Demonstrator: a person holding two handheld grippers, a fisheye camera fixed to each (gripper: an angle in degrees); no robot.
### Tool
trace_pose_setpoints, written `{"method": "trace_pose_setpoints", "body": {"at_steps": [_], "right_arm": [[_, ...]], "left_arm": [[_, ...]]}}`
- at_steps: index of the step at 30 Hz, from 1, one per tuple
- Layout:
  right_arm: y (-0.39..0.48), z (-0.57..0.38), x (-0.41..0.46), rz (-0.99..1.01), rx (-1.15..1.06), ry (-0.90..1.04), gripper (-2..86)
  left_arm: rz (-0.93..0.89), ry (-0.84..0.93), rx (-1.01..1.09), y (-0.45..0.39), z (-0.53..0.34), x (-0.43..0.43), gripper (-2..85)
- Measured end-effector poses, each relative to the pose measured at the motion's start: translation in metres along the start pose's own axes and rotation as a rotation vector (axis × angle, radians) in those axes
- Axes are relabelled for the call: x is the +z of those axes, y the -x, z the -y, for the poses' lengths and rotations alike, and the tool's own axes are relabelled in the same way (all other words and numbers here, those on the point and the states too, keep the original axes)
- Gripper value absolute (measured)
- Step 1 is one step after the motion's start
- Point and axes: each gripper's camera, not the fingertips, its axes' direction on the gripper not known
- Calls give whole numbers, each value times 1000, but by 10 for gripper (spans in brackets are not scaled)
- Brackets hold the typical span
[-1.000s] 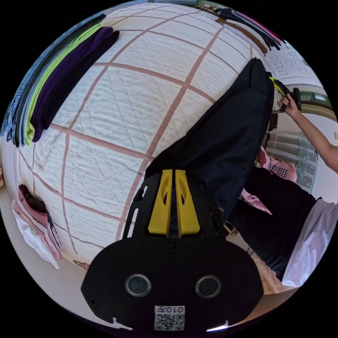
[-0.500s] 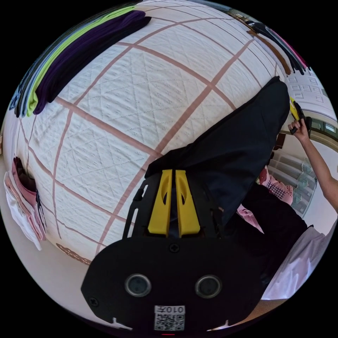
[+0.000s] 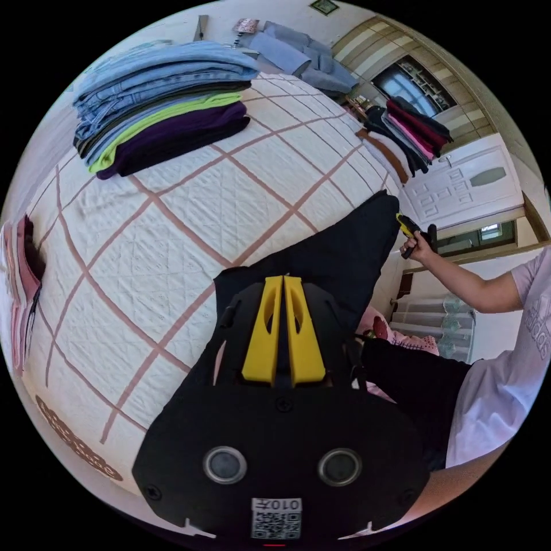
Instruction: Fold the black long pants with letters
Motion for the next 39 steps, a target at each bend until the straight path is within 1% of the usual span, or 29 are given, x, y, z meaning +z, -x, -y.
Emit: {"method": "trace_pose_setpoints", "body": {"at_steps": [1,2,3,5,7,8,10,11,13,14,16,17,19,20,22,24,26,28,29,32,34,36,39], "right_arm": [[-1,3,-3,63,58,4,54],[1,3,-5,75,69,-1,53],[15,2,-12,62,53,-17,49],[53,-2,-21,-6,-46,-27,48],[120,-17,-32,-108,-236,-32,50],[139,-22,-34,-123,-295,-35,50],[220,-47,-33,-123,-544,-21,52],[242,-56,-31,-115,-613,-9,52],[326,-101,-6,-90,-890,97,52],[345,-115,3,-84,-956,130,52],[404,-178,43,-61,-1166,232,51],[414,-193,55,-49,-1199,257,51],[431,-245,116,4,-1276,413,49],[432,-255,134,8,-1285,471,48],[430,-279,192,55,-1260,700,44],[436,-284,207,106,-1254,787,44],[447,-284,198,157,-1291,737,47],[461,-279,178,225,-1309,730,46],[462,-277,174,226,-1307,716,47],[463,-272,171,70,-1322,663,54],[465,-280,186,-22,-1395,664,60],[471,-292,202,-57,-1460,673,64],[487,-323,227,-90,-1597,684,69]], "left_arm": [[-15,-35,-28,6,-7,-7,-1],[-39,-103,-72,14,-20,-19,-1],[-42,-148,-90,18,-31,-29,0],[-30,-160,-86,15,-45,-35,0],[-56,-160,-79,9,-58,-34,2],[-104,-173,-81,5,-66,-30,4],[-203,-179,-85,-3,-79,-21,9],[-269,-169,-98,-7,-87,-12,15],[-347,-160,-121,-12,-102,0,27],[-396,-162,-144,-12,-114,8,35],[-469,-148,-197,-5,-134,23,46],[-502,-156,-233,3,-148,30,53],[-507,-165,-296,20,-169,40,65],[-510,-175,-341,32,-181,46,72],[-515,-170,-397,47,-195,54,82],[-494,-164,-405,56,-200,57,95],[-472,-142,-387,55,-199,59,104],[-465,-141,-373,53,-196,62,112],[-442,-121,-376,51,-194,66,118],[-391,-106,-395,47,-187,74,129],[-379,-90,-411,45,-180,80,128],[-306,-92,-408,38,-168,81,119],[-287,-89,-370,29,-152,83,96]]}}
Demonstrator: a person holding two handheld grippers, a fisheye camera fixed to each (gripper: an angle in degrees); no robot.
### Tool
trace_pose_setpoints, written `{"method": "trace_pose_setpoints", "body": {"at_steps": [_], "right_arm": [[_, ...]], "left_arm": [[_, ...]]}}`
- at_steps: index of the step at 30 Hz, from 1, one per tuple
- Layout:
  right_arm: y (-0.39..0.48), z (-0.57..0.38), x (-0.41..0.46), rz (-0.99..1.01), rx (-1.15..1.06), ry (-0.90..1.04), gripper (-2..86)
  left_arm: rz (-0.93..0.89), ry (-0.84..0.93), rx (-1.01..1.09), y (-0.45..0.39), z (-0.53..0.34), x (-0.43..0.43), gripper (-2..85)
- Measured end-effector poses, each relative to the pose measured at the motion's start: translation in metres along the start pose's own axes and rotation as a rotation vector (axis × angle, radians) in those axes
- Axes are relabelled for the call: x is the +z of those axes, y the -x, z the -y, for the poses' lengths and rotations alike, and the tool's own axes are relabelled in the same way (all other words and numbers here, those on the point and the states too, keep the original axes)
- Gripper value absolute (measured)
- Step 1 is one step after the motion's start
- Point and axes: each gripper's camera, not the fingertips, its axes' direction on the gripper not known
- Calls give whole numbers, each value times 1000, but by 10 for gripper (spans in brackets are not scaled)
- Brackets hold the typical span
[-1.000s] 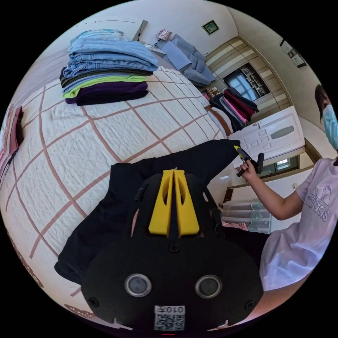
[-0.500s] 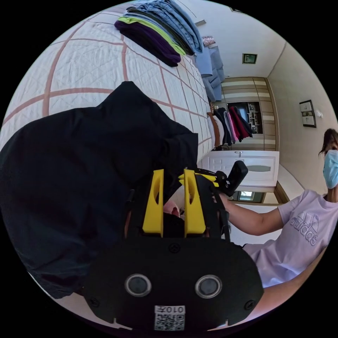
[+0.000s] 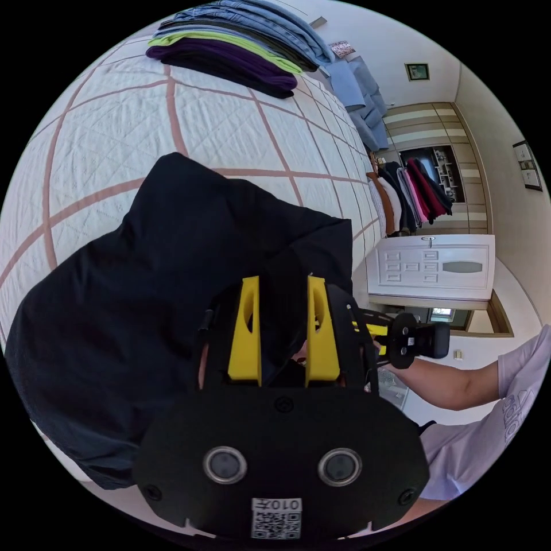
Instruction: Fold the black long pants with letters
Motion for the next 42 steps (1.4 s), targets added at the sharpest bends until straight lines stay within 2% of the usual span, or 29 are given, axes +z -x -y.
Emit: {"method": "trace_pose_setpoints", "body": {"at_steps": [3,6,9,13,17,20,22,24,27,30,32,37,42], "right_arm": [[11,23,23,-105,-65,44,65],[-5,38,27,-140,12,77,50],[-19,44,8,-79,80,69,45],[-12,39,-17,-19,23,25,42],[-17,39,4,34,10,38,42],[-40,46,7,141,55,38,54],[-72,37,-25,166,183,-90,74],[-101,21,-47,72,296,-118,92],[-159,-17,-62,-92,487,-105,125],[-214,-41,-49,-116,586,-51,146],[-239,-41,-35,-108,571,-5,150],[-289,-15,3,92,551,17,133],[-275,-4,1,26,558,42,76]], "left_arm": [[0,4,11,-10,7,3,56],[24,4,9,-16,5,-2,22],[4,-6,38,-25,-7,-10,11],[26,6,46,-35,-30,-17,12],[89,47,-30,-23,-53,-1,38],[126,52,-90,-15,-63,5,71],[173,10,-96,-22,-71,-1,89],[224,-5,-89,-34,-80,-2,109],[179,22,-121,-37,-86,15,127],[177,34,-139,-37,-82,33,134],[200,45,-152,-36,-80,38,133],[179,13,-176,-27,-91,35,125],[177,-1,-190,-25,-99,34,111]]}}
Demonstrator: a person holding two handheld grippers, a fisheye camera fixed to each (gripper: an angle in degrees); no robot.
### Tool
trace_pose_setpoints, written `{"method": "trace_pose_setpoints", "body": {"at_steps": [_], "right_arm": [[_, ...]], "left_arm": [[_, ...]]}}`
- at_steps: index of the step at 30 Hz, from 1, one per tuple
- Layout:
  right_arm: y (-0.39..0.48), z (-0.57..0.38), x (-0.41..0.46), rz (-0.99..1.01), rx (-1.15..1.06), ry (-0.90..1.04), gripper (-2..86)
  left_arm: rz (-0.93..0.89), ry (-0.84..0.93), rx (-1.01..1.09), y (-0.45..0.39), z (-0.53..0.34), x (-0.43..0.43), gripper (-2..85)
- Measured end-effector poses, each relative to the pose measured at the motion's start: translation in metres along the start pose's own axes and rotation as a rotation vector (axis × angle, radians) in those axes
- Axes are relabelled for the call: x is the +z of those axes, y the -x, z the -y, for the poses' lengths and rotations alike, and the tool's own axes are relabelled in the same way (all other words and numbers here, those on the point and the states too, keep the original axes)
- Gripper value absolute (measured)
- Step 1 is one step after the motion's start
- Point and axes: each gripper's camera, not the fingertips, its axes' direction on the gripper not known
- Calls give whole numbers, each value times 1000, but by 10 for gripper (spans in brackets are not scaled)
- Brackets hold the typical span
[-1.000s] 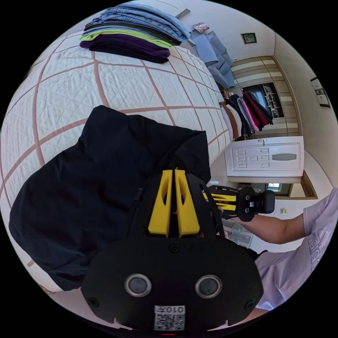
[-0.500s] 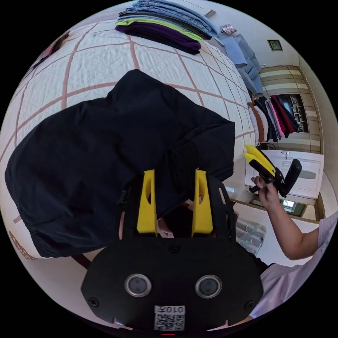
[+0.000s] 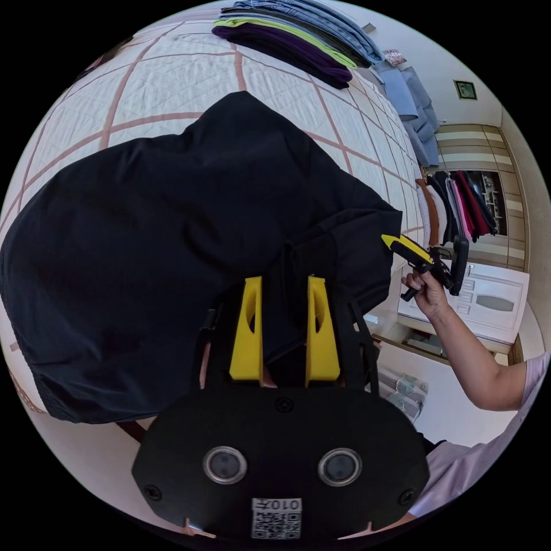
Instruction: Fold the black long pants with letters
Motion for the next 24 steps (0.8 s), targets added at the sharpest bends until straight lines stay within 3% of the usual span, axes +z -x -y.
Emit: {"method": "trace_pose_setpoints", "body": {"at_steps": [5,9,14,18,21,24], "right_arm": [[6,19,-2,117,26,114,26],[32,90,-73,148,-148,143,19],[25,155,-130,-22,-195,276,25],[-47,174,-78,-9,12,332,33],[-54,175,-33,-68,19,467,31],[-14,167,-53,-229,-22,360,36]], "left_arm": [[-21,-35,-18,7,-12,-2,87],[-47,-84,-93,18,-19,-13,64],[-69,-169,-128,6,-8,-29,56],[-77,-142,-99,-9,18,-3,55],[-93,-115,-116,-2,22,8,56],[-149,-156,-96,11,7,-10,57]]}}
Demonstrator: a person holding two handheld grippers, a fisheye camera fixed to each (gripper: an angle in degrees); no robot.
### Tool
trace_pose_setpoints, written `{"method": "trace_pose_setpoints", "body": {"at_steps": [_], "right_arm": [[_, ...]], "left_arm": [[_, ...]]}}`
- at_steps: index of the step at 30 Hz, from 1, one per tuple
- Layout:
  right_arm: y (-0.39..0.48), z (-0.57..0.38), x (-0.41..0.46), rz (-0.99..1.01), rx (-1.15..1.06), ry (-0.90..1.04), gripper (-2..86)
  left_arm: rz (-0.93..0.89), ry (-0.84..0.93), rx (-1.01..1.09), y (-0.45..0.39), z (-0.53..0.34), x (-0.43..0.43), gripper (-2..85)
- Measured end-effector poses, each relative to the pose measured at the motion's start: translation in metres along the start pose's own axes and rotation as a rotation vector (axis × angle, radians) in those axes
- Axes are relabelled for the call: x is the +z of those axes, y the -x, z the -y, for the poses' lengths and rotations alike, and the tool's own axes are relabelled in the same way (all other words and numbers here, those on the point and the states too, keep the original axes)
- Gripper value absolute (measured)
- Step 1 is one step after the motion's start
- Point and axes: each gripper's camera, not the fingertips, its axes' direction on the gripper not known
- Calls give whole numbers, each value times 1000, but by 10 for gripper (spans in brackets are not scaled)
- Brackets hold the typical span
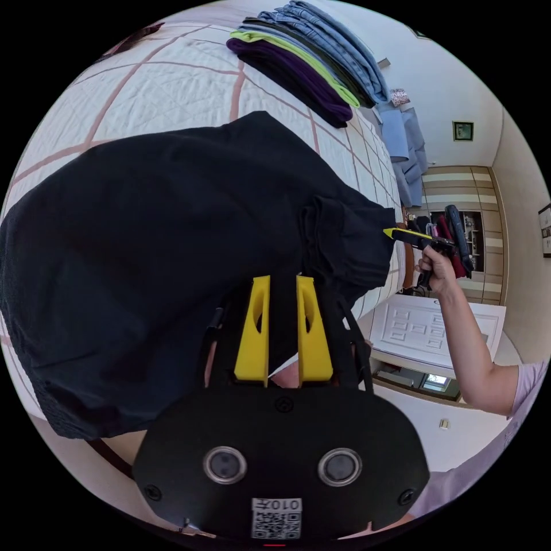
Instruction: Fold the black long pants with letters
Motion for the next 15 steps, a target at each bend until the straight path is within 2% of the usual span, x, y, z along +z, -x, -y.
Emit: {"method": "trace_pose_setpoints", "body": {"at_steps": [3,5,7,9,12,14,15], "right_arm": [[71,-31,-27,-143,-63,-153,45],[117,-47,-27,-228,-109,-173,42],[148,-69,-17,-461,-19,-229,27],[137,-86,-5,-586,137,-259,20],[81,-107,4,-450,298,-200,17],[60,-115,-14,-282,280,-218,18],[61,-117,-32,-136,198,-273,20]], "left_arm": [[-50,-49,41,14,-22,-36,58],[-77,-94,58,25,-38,-62,60],[-61,-103,52,39,-54,-85,62],[-45,-117,-11,65,-75,-115,66],[-25,-148,-51,94,-98,-147,76],[38,-148,-54,107,-109,-160,87],[93,-154,-65,116,-114,-169,98]]}}
